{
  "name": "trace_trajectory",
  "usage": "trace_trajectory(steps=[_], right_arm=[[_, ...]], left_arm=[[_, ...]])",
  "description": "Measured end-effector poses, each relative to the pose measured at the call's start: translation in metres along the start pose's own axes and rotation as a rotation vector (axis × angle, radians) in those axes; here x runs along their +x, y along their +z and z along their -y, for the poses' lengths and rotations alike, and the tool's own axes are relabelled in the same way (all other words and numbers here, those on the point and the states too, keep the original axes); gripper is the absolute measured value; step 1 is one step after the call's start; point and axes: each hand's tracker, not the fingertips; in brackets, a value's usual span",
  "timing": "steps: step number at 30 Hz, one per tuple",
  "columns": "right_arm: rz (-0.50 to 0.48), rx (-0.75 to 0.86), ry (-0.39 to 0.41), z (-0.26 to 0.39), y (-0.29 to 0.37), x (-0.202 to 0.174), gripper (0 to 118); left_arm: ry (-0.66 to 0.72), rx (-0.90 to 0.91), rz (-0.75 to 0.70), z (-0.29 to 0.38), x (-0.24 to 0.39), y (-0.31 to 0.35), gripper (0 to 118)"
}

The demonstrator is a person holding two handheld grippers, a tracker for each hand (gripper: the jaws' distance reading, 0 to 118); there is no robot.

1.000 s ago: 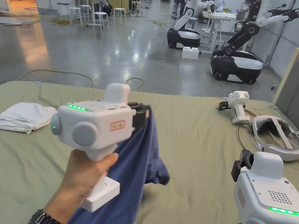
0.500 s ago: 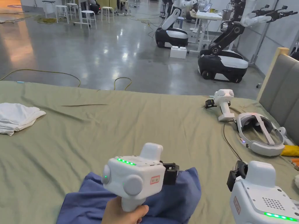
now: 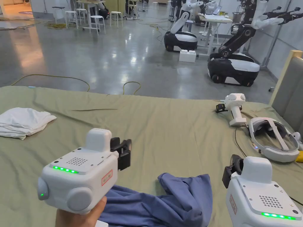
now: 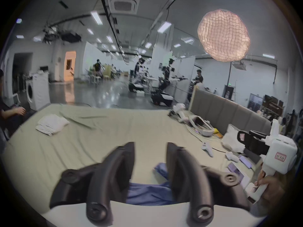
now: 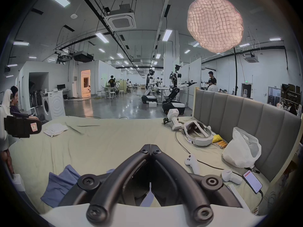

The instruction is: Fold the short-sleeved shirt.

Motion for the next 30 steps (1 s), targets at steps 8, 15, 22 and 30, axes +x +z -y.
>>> trace_trajectory(steps=[8, 15, 22, 30], right_arm=[[-0.048, 0.043, -0.004, -0.011, -0.004, -0.025, 0], [-0.082, 0.027, 0.014, -0.01, -0.01, -0.032, 0], [-0.079, -0.018, 0.021, -0.001, -0.022, -0.026, 0], [-0.042, -0.092, 0.044, 0.016, -0.038, -0.005, 0]], left_arm=[[0.037, -0.045, -0.104, 0.015, -0.045, 0.019, 0], [0.169, -0.265, -0.124, 0.052, -0.094, -0.013, 0], [0.308, -0.504, -0.087, 0.086, -0.14, -0.092, 12], [0.413, -0.628, -0.071, 0.107, -0.159, -0.183, 61]])
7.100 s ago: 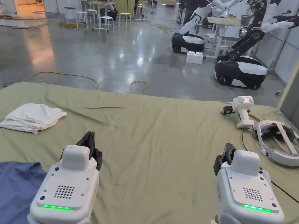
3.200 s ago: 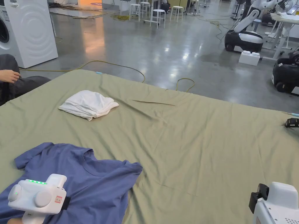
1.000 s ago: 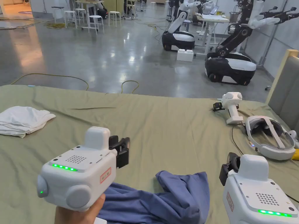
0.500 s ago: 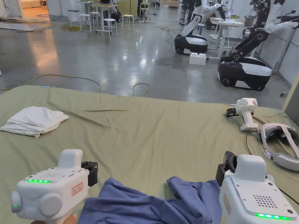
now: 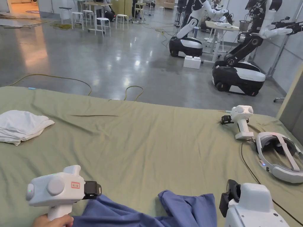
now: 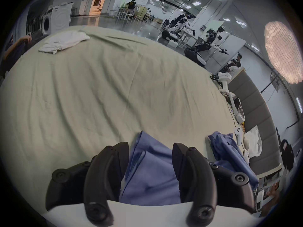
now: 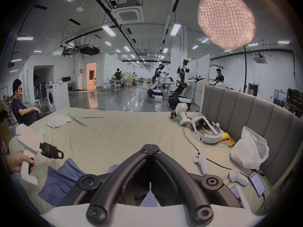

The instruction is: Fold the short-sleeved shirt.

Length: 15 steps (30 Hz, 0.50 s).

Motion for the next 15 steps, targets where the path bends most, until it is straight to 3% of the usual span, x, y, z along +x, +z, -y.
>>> trace_trajectory(steps=[6, 8, 10, 13, 14, 15], right_arm=[[0.025, -0.094, 0.01, 0.014, -0.02, 0.021, 0], [0.037, -0.127, 0.015, 0.018, -0.028, 0.027, 0], [0.042, -0.173, 0.022, 0.021, -0.041, 0.031, 0], [0.049, -0.256, 0.016, 0.022, -0.072, 0.035, 0], [0.043, -0.297, 0.015, 0.022, -0.084, 0.035, 3], [0.029, -0.327, 0.014, 0.022, -0.095, 0.036, 13]], left_arm=[[-0.086, -0.157, -0.153, -0.002, 0.012, -0.054, 58], [-0.178, -0.127, -0.212, 0.007, 0.023, -0.056, 47], [-0.267, -0.098, -0.231, 0.015, 0.036, -0.055, 23], [-0.35, -0.1, -0.217, 0.022, 0.043, -0.054, 19], [-0.356, -0.093, -0.208, 0.023, 0.042, -0.051, 13], [-0.351, -0.09, -0.203, 0.023, 0.042, -0.048, 11]])
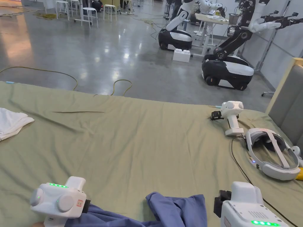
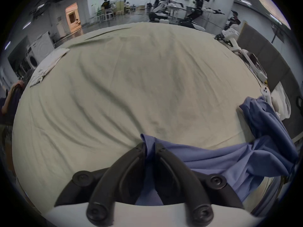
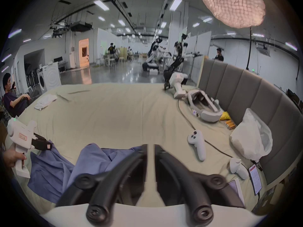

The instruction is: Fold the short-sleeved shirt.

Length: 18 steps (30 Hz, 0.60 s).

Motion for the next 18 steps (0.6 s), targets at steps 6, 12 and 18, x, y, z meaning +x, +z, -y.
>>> trace_trajectory(steps=[6, 12, 18], right_arm=[[-0.063, -0.208, 0.047, -0.014, -0.076, -0.007, 65], [-0.117, -0.458, 0.08, 0.008, -0.15, -0.016, 61], [-0.136, -0.417, 0.061, 0.032, -0.137, -0.011, 3]], left_arm=[[0.067, 0.118, 0.078, 0.008, -0.012, 0.047, 10], [0.096, 0.211, 0.106, 0.022, -0.01, 0.09, 10], [0.114, 0.236, 0.116, 0.032, -0.016, 0.103, 10]])
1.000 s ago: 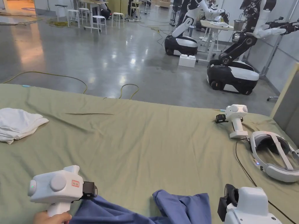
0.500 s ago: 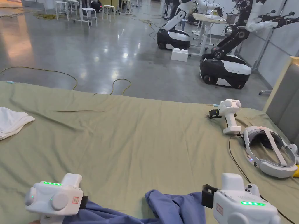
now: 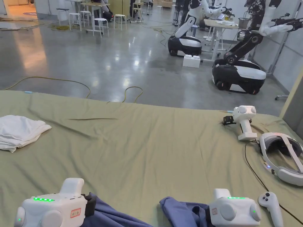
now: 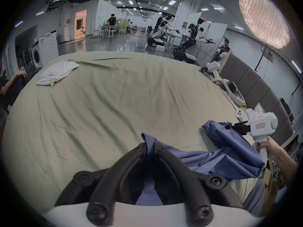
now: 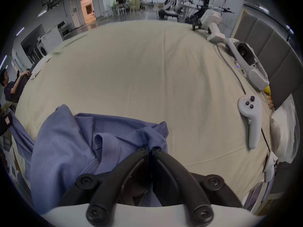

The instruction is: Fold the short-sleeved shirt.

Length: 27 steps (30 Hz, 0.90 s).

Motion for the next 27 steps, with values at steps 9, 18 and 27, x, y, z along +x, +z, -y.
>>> trace_trajectory(steps=[9, 18, 27], right_arm=[[0.014, 0.321, -0.043, -0.001, 0.113, 0.032, 2], [0.078, 0.582, -0.03, -0.023, 0.237, 0.05, 2], [0.095, 0.735, -0.041, -0.057, 0.327, 0.051, 2]], left_arm=[[0.027, 0.131, -0.004, -0.023, -0.017, 0.058, 10], [0.037, 0.292, -0.069, -0.071, -0.052, 0.142, 10], [0.044, 0.38, -0.151, -0.127, -0.075, 0.209, 10]])
